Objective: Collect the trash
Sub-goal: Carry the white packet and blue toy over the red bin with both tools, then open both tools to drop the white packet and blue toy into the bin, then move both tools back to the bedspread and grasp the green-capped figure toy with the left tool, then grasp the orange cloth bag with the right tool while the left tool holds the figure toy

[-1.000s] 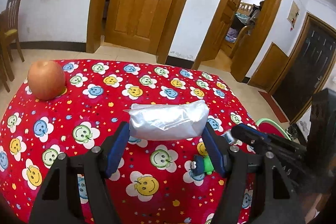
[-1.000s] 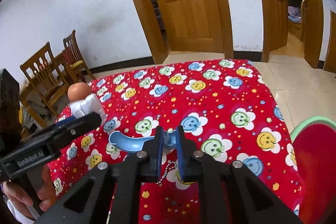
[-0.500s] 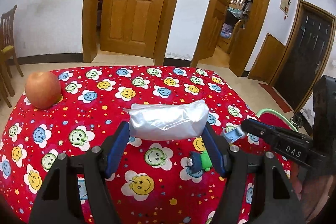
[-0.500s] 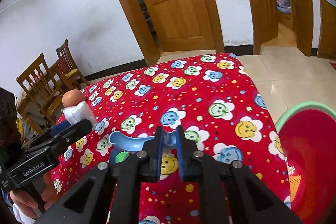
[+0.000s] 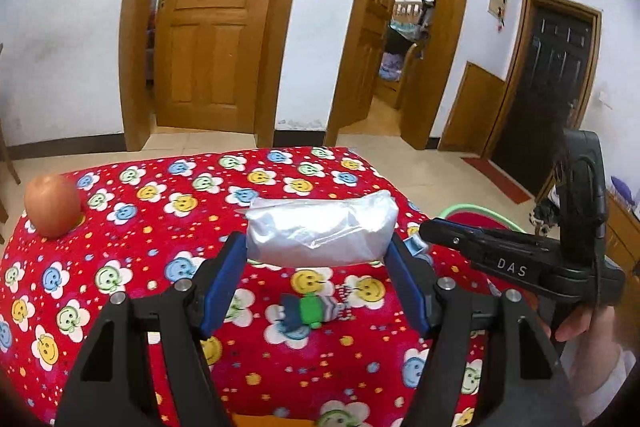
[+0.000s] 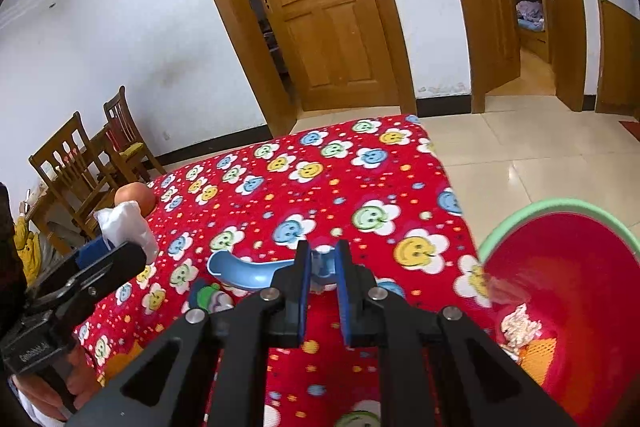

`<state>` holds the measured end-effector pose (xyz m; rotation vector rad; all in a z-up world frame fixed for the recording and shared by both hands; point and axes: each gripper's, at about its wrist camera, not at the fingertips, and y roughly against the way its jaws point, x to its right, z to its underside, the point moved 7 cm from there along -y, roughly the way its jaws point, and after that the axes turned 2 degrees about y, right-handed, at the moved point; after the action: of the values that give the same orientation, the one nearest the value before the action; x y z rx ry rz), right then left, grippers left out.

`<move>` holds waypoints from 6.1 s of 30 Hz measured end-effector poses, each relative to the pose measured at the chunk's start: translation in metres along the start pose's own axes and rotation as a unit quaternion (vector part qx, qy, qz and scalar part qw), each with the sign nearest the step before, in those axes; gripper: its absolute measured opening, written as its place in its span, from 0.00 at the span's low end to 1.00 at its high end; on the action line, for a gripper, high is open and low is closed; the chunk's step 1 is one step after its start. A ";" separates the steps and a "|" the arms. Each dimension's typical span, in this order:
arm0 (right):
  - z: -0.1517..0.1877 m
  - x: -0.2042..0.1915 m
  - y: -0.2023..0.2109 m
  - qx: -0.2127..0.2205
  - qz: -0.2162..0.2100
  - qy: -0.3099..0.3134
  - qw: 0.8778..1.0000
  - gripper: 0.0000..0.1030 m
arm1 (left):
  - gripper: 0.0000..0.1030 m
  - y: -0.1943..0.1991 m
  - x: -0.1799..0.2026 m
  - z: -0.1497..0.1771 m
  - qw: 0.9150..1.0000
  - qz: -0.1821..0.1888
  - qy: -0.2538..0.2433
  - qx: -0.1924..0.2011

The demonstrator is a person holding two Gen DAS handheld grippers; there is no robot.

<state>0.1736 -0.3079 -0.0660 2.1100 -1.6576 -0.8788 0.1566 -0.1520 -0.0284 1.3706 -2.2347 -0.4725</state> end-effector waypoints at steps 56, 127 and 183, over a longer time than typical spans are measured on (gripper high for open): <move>0.070 0.249 0.126 0.019 0.174 -0.180 0.968 0.14 | 0.70 -0.106 0.245 0.043 0.989 0.105 -0.062 -0.080; 0.013 0.138 0.088 0.061 0.128 -0.100 0.985 1.00 | 0.95 -0.059 0.178 -0.013 0.997 0.054 -0.025 -0.040; 0.013 -0.023 -0.009 -0.018 0.012 -0.044 0.999 1.00 | 0.50 0.049 -0.049 0.048 0.984 -0.104 0.075 -0.126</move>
<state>0.1690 -0.2819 -0.0752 2.0501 -1.6939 -0.9992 0.1125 -0.0843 -0.0531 1.4573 -1.8494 -0.6751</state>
